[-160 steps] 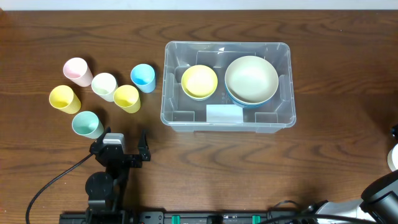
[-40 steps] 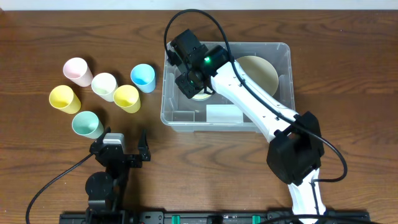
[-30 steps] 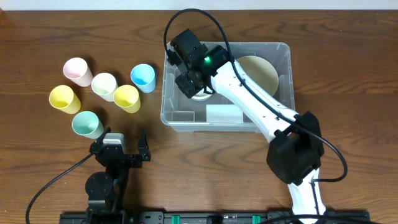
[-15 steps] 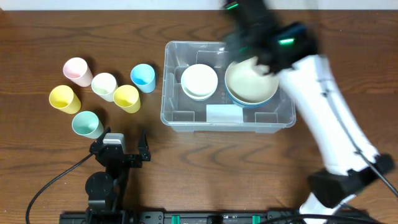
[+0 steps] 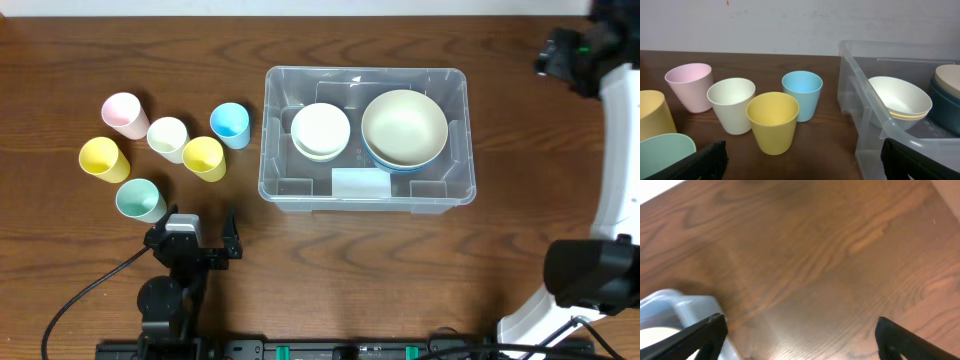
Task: Pack container
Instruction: 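Open the right gripper and withdraw it to the right side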
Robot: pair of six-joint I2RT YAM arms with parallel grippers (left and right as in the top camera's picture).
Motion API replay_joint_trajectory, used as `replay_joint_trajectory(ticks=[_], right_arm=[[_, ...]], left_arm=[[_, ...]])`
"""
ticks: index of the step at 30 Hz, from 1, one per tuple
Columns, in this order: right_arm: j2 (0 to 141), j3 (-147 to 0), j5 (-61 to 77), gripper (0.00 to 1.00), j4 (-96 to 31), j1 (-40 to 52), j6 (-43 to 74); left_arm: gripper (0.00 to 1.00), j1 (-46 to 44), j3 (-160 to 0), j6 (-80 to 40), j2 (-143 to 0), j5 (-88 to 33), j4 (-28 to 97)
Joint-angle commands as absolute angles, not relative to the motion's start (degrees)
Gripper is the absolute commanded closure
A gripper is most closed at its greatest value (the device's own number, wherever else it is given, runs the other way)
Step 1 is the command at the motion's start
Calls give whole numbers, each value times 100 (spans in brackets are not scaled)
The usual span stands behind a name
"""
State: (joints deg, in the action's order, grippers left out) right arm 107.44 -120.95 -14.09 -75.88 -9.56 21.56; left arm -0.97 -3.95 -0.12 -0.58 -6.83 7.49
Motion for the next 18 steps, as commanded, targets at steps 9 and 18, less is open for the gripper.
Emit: replay_joint_trajectory(ticks=[9, 18], right_arm=[[11124, -12095, -729, 1, -7841, -1575, 2462], [11124, -12095, -720, 1, -7909, -1575, 2462]], left_arm=[[2, -117, -226, 40, -23, -615, 805], [2, -117, -237, -283, -23, -733, 805]])
